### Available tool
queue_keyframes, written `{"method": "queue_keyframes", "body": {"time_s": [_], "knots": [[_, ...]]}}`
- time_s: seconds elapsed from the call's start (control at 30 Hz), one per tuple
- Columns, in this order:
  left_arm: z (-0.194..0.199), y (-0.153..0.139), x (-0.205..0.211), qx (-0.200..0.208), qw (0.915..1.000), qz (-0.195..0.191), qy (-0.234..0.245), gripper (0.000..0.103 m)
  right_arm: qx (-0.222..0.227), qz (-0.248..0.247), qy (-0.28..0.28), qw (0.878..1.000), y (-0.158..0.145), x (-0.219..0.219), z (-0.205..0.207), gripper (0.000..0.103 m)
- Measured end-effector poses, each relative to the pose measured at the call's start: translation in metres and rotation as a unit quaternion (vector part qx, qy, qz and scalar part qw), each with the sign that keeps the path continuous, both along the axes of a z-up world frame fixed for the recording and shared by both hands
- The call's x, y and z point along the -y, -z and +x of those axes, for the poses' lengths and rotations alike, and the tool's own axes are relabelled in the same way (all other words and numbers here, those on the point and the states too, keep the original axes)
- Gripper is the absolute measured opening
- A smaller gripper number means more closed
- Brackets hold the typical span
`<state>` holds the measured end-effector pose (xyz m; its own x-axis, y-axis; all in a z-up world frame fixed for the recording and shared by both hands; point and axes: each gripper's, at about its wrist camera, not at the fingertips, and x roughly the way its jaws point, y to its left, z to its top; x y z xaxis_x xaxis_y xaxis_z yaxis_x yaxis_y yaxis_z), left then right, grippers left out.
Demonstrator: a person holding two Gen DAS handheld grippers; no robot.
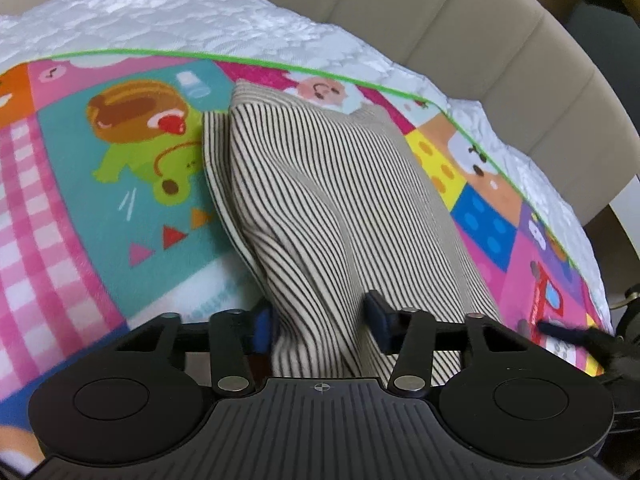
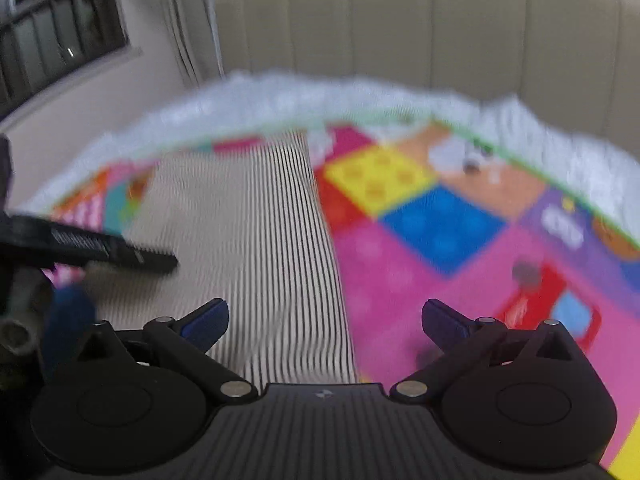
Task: Fold clothes
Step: 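Press and smooth the folded shirt with the left gripper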
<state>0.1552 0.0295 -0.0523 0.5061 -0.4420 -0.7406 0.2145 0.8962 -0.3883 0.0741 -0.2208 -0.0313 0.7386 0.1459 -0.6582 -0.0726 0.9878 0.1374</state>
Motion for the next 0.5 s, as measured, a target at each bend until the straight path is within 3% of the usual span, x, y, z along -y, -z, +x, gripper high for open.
{"method": "queue_keyframes", "body": {"time_s": [0.07,0.2,0.3,0.4,0.5], "knots": [[0.007,-0.002,0.003,0.012,0.9999,-0.003,0.009,0.036,-0.006,0.020,0.008,1.000,0.004,0.009,0.011,0.087],[0.030,-0.002,0.018,0.047,0.9978,0.006,0.046,0.035,-0.055,0.036,0.036,0.997,0.025,0.020,0.024,0.087],[0.045,0.002,0.025,0.061,0.9964,0.003,0.059,0.036,-0.061,0.035,0.039,0.997,0.029,0.021,0.024,0.091],[0.046,0.006,0.021,0.055,0.9968,-0.003,0.058,0.046,-0.062,0.016,0.034,0.997,0.032,0.015,0.025,0.101],[0.039,0.006,0.012,0.040,0.9980,0.002,0.048,0.059,-0.073,0.000,0.027,0.997,0.036,0.010,0.028,0.103]]}}
